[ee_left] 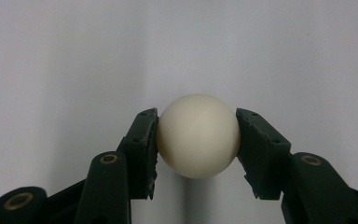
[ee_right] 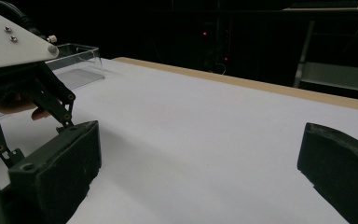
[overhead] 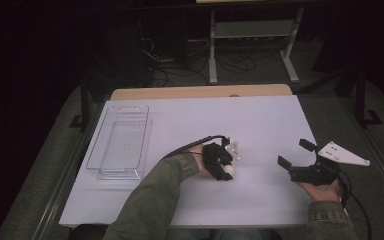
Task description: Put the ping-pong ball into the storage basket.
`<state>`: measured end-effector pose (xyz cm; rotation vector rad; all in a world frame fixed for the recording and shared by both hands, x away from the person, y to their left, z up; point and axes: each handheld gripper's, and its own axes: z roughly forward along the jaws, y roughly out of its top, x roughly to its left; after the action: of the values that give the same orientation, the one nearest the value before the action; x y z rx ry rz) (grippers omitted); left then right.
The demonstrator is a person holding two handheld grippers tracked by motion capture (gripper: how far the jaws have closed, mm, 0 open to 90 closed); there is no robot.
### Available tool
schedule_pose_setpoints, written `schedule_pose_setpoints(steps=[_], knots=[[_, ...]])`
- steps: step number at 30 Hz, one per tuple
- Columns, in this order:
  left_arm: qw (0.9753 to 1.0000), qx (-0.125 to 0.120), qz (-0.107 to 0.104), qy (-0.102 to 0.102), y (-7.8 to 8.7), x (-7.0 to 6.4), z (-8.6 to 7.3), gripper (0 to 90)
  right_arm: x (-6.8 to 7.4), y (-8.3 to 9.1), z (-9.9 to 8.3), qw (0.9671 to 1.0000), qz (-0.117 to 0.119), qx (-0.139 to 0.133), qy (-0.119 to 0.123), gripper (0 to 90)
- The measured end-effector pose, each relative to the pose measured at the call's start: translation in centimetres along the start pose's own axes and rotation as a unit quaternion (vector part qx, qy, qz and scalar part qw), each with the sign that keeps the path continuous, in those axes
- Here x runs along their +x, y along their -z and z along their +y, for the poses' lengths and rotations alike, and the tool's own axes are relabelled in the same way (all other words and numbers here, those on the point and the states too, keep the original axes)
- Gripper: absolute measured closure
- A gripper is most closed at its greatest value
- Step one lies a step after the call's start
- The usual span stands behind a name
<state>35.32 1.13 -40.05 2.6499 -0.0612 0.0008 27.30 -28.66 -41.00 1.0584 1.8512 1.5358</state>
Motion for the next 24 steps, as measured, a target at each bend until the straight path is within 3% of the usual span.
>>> schedule_pose_setpoints(steps=[24], knots=[[0.9997,0.015,0.019,-0.002,3.9,-0.2,-0.2,51.1,0.0,0.0,0.0,1.0000,-0.003,-0.001,0.004,0.0]])
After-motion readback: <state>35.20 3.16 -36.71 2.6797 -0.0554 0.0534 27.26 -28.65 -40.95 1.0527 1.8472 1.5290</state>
